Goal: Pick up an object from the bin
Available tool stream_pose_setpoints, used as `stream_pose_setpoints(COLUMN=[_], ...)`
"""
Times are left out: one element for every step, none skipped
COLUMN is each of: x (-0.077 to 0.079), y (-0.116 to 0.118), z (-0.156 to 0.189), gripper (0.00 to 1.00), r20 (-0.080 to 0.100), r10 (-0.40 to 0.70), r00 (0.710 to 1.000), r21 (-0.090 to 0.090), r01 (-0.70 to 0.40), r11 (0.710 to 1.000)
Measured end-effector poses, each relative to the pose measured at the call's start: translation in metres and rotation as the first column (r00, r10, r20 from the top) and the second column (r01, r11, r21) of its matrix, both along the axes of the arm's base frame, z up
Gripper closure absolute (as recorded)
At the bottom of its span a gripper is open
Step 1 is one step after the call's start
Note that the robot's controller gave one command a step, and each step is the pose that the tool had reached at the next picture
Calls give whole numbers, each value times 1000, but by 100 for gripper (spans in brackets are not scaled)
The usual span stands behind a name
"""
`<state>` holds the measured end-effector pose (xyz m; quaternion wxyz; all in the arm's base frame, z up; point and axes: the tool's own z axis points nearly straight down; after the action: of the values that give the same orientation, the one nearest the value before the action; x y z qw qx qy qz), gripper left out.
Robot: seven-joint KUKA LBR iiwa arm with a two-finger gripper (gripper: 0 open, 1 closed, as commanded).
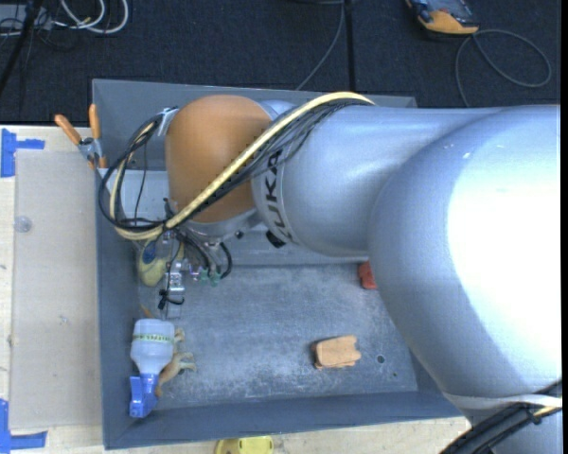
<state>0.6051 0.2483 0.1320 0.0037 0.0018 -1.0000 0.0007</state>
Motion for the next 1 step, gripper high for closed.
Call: stream_pose_setpoints(x=[2], y=[-1], z=[5], gripper=[0], r20=[7], r10=[-5], r00=[1000], r21=[2], r01=[5], r11=[1000])
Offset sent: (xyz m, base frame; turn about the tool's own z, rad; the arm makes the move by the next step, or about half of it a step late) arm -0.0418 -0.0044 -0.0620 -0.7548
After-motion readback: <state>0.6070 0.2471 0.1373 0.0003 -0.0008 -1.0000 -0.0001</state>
